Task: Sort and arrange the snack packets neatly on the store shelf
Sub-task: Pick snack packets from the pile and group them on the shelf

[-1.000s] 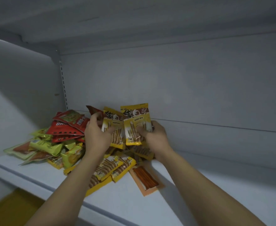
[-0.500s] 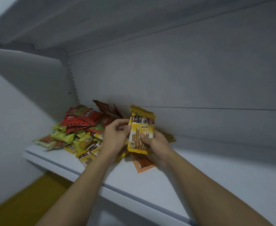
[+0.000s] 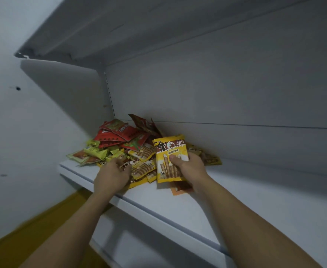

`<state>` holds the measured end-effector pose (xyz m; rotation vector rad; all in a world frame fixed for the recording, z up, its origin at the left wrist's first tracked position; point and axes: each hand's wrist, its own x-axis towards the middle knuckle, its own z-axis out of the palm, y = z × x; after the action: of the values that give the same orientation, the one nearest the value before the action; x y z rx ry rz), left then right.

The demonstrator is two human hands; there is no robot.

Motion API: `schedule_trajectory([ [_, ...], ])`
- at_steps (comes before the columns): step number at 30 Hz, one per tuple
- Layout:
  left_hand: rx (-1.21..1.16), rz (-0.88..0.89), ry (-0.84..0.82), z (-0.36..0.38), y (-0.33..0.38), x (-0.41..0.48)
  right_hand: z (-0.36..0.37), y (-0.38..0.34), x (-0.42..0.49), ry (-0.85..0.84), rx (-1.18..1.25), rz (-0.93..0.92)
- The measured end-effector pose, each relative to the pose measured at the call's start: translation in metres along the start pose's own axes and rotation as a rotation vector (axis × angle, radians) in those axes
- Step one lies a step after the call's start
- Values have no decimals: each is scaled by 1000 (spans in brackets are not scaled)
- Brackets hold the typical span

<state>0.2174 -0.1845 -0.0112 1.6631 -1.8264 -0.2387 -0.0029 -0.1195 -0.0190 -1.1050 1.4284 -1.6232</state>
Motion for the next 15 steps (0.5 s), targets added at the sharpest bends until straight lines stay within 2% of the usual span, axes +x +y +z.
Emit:
schedule_trajectory([
  [4, 155, -114, -85, 4, 0, 13, 3, 0, -3, 28, -42, -27],
  [8, 201, -100, -196, 3, 11, 26, 8, -1, -5, 36, -45, -35],
  [11, 108, -79, -233, 7, 16, 27, 12, -2, -5, 29, -66, -26],
  [15, -207, -118, -194, 12, 9, 23, 15, -2, -3, 18, -80, -10],
])
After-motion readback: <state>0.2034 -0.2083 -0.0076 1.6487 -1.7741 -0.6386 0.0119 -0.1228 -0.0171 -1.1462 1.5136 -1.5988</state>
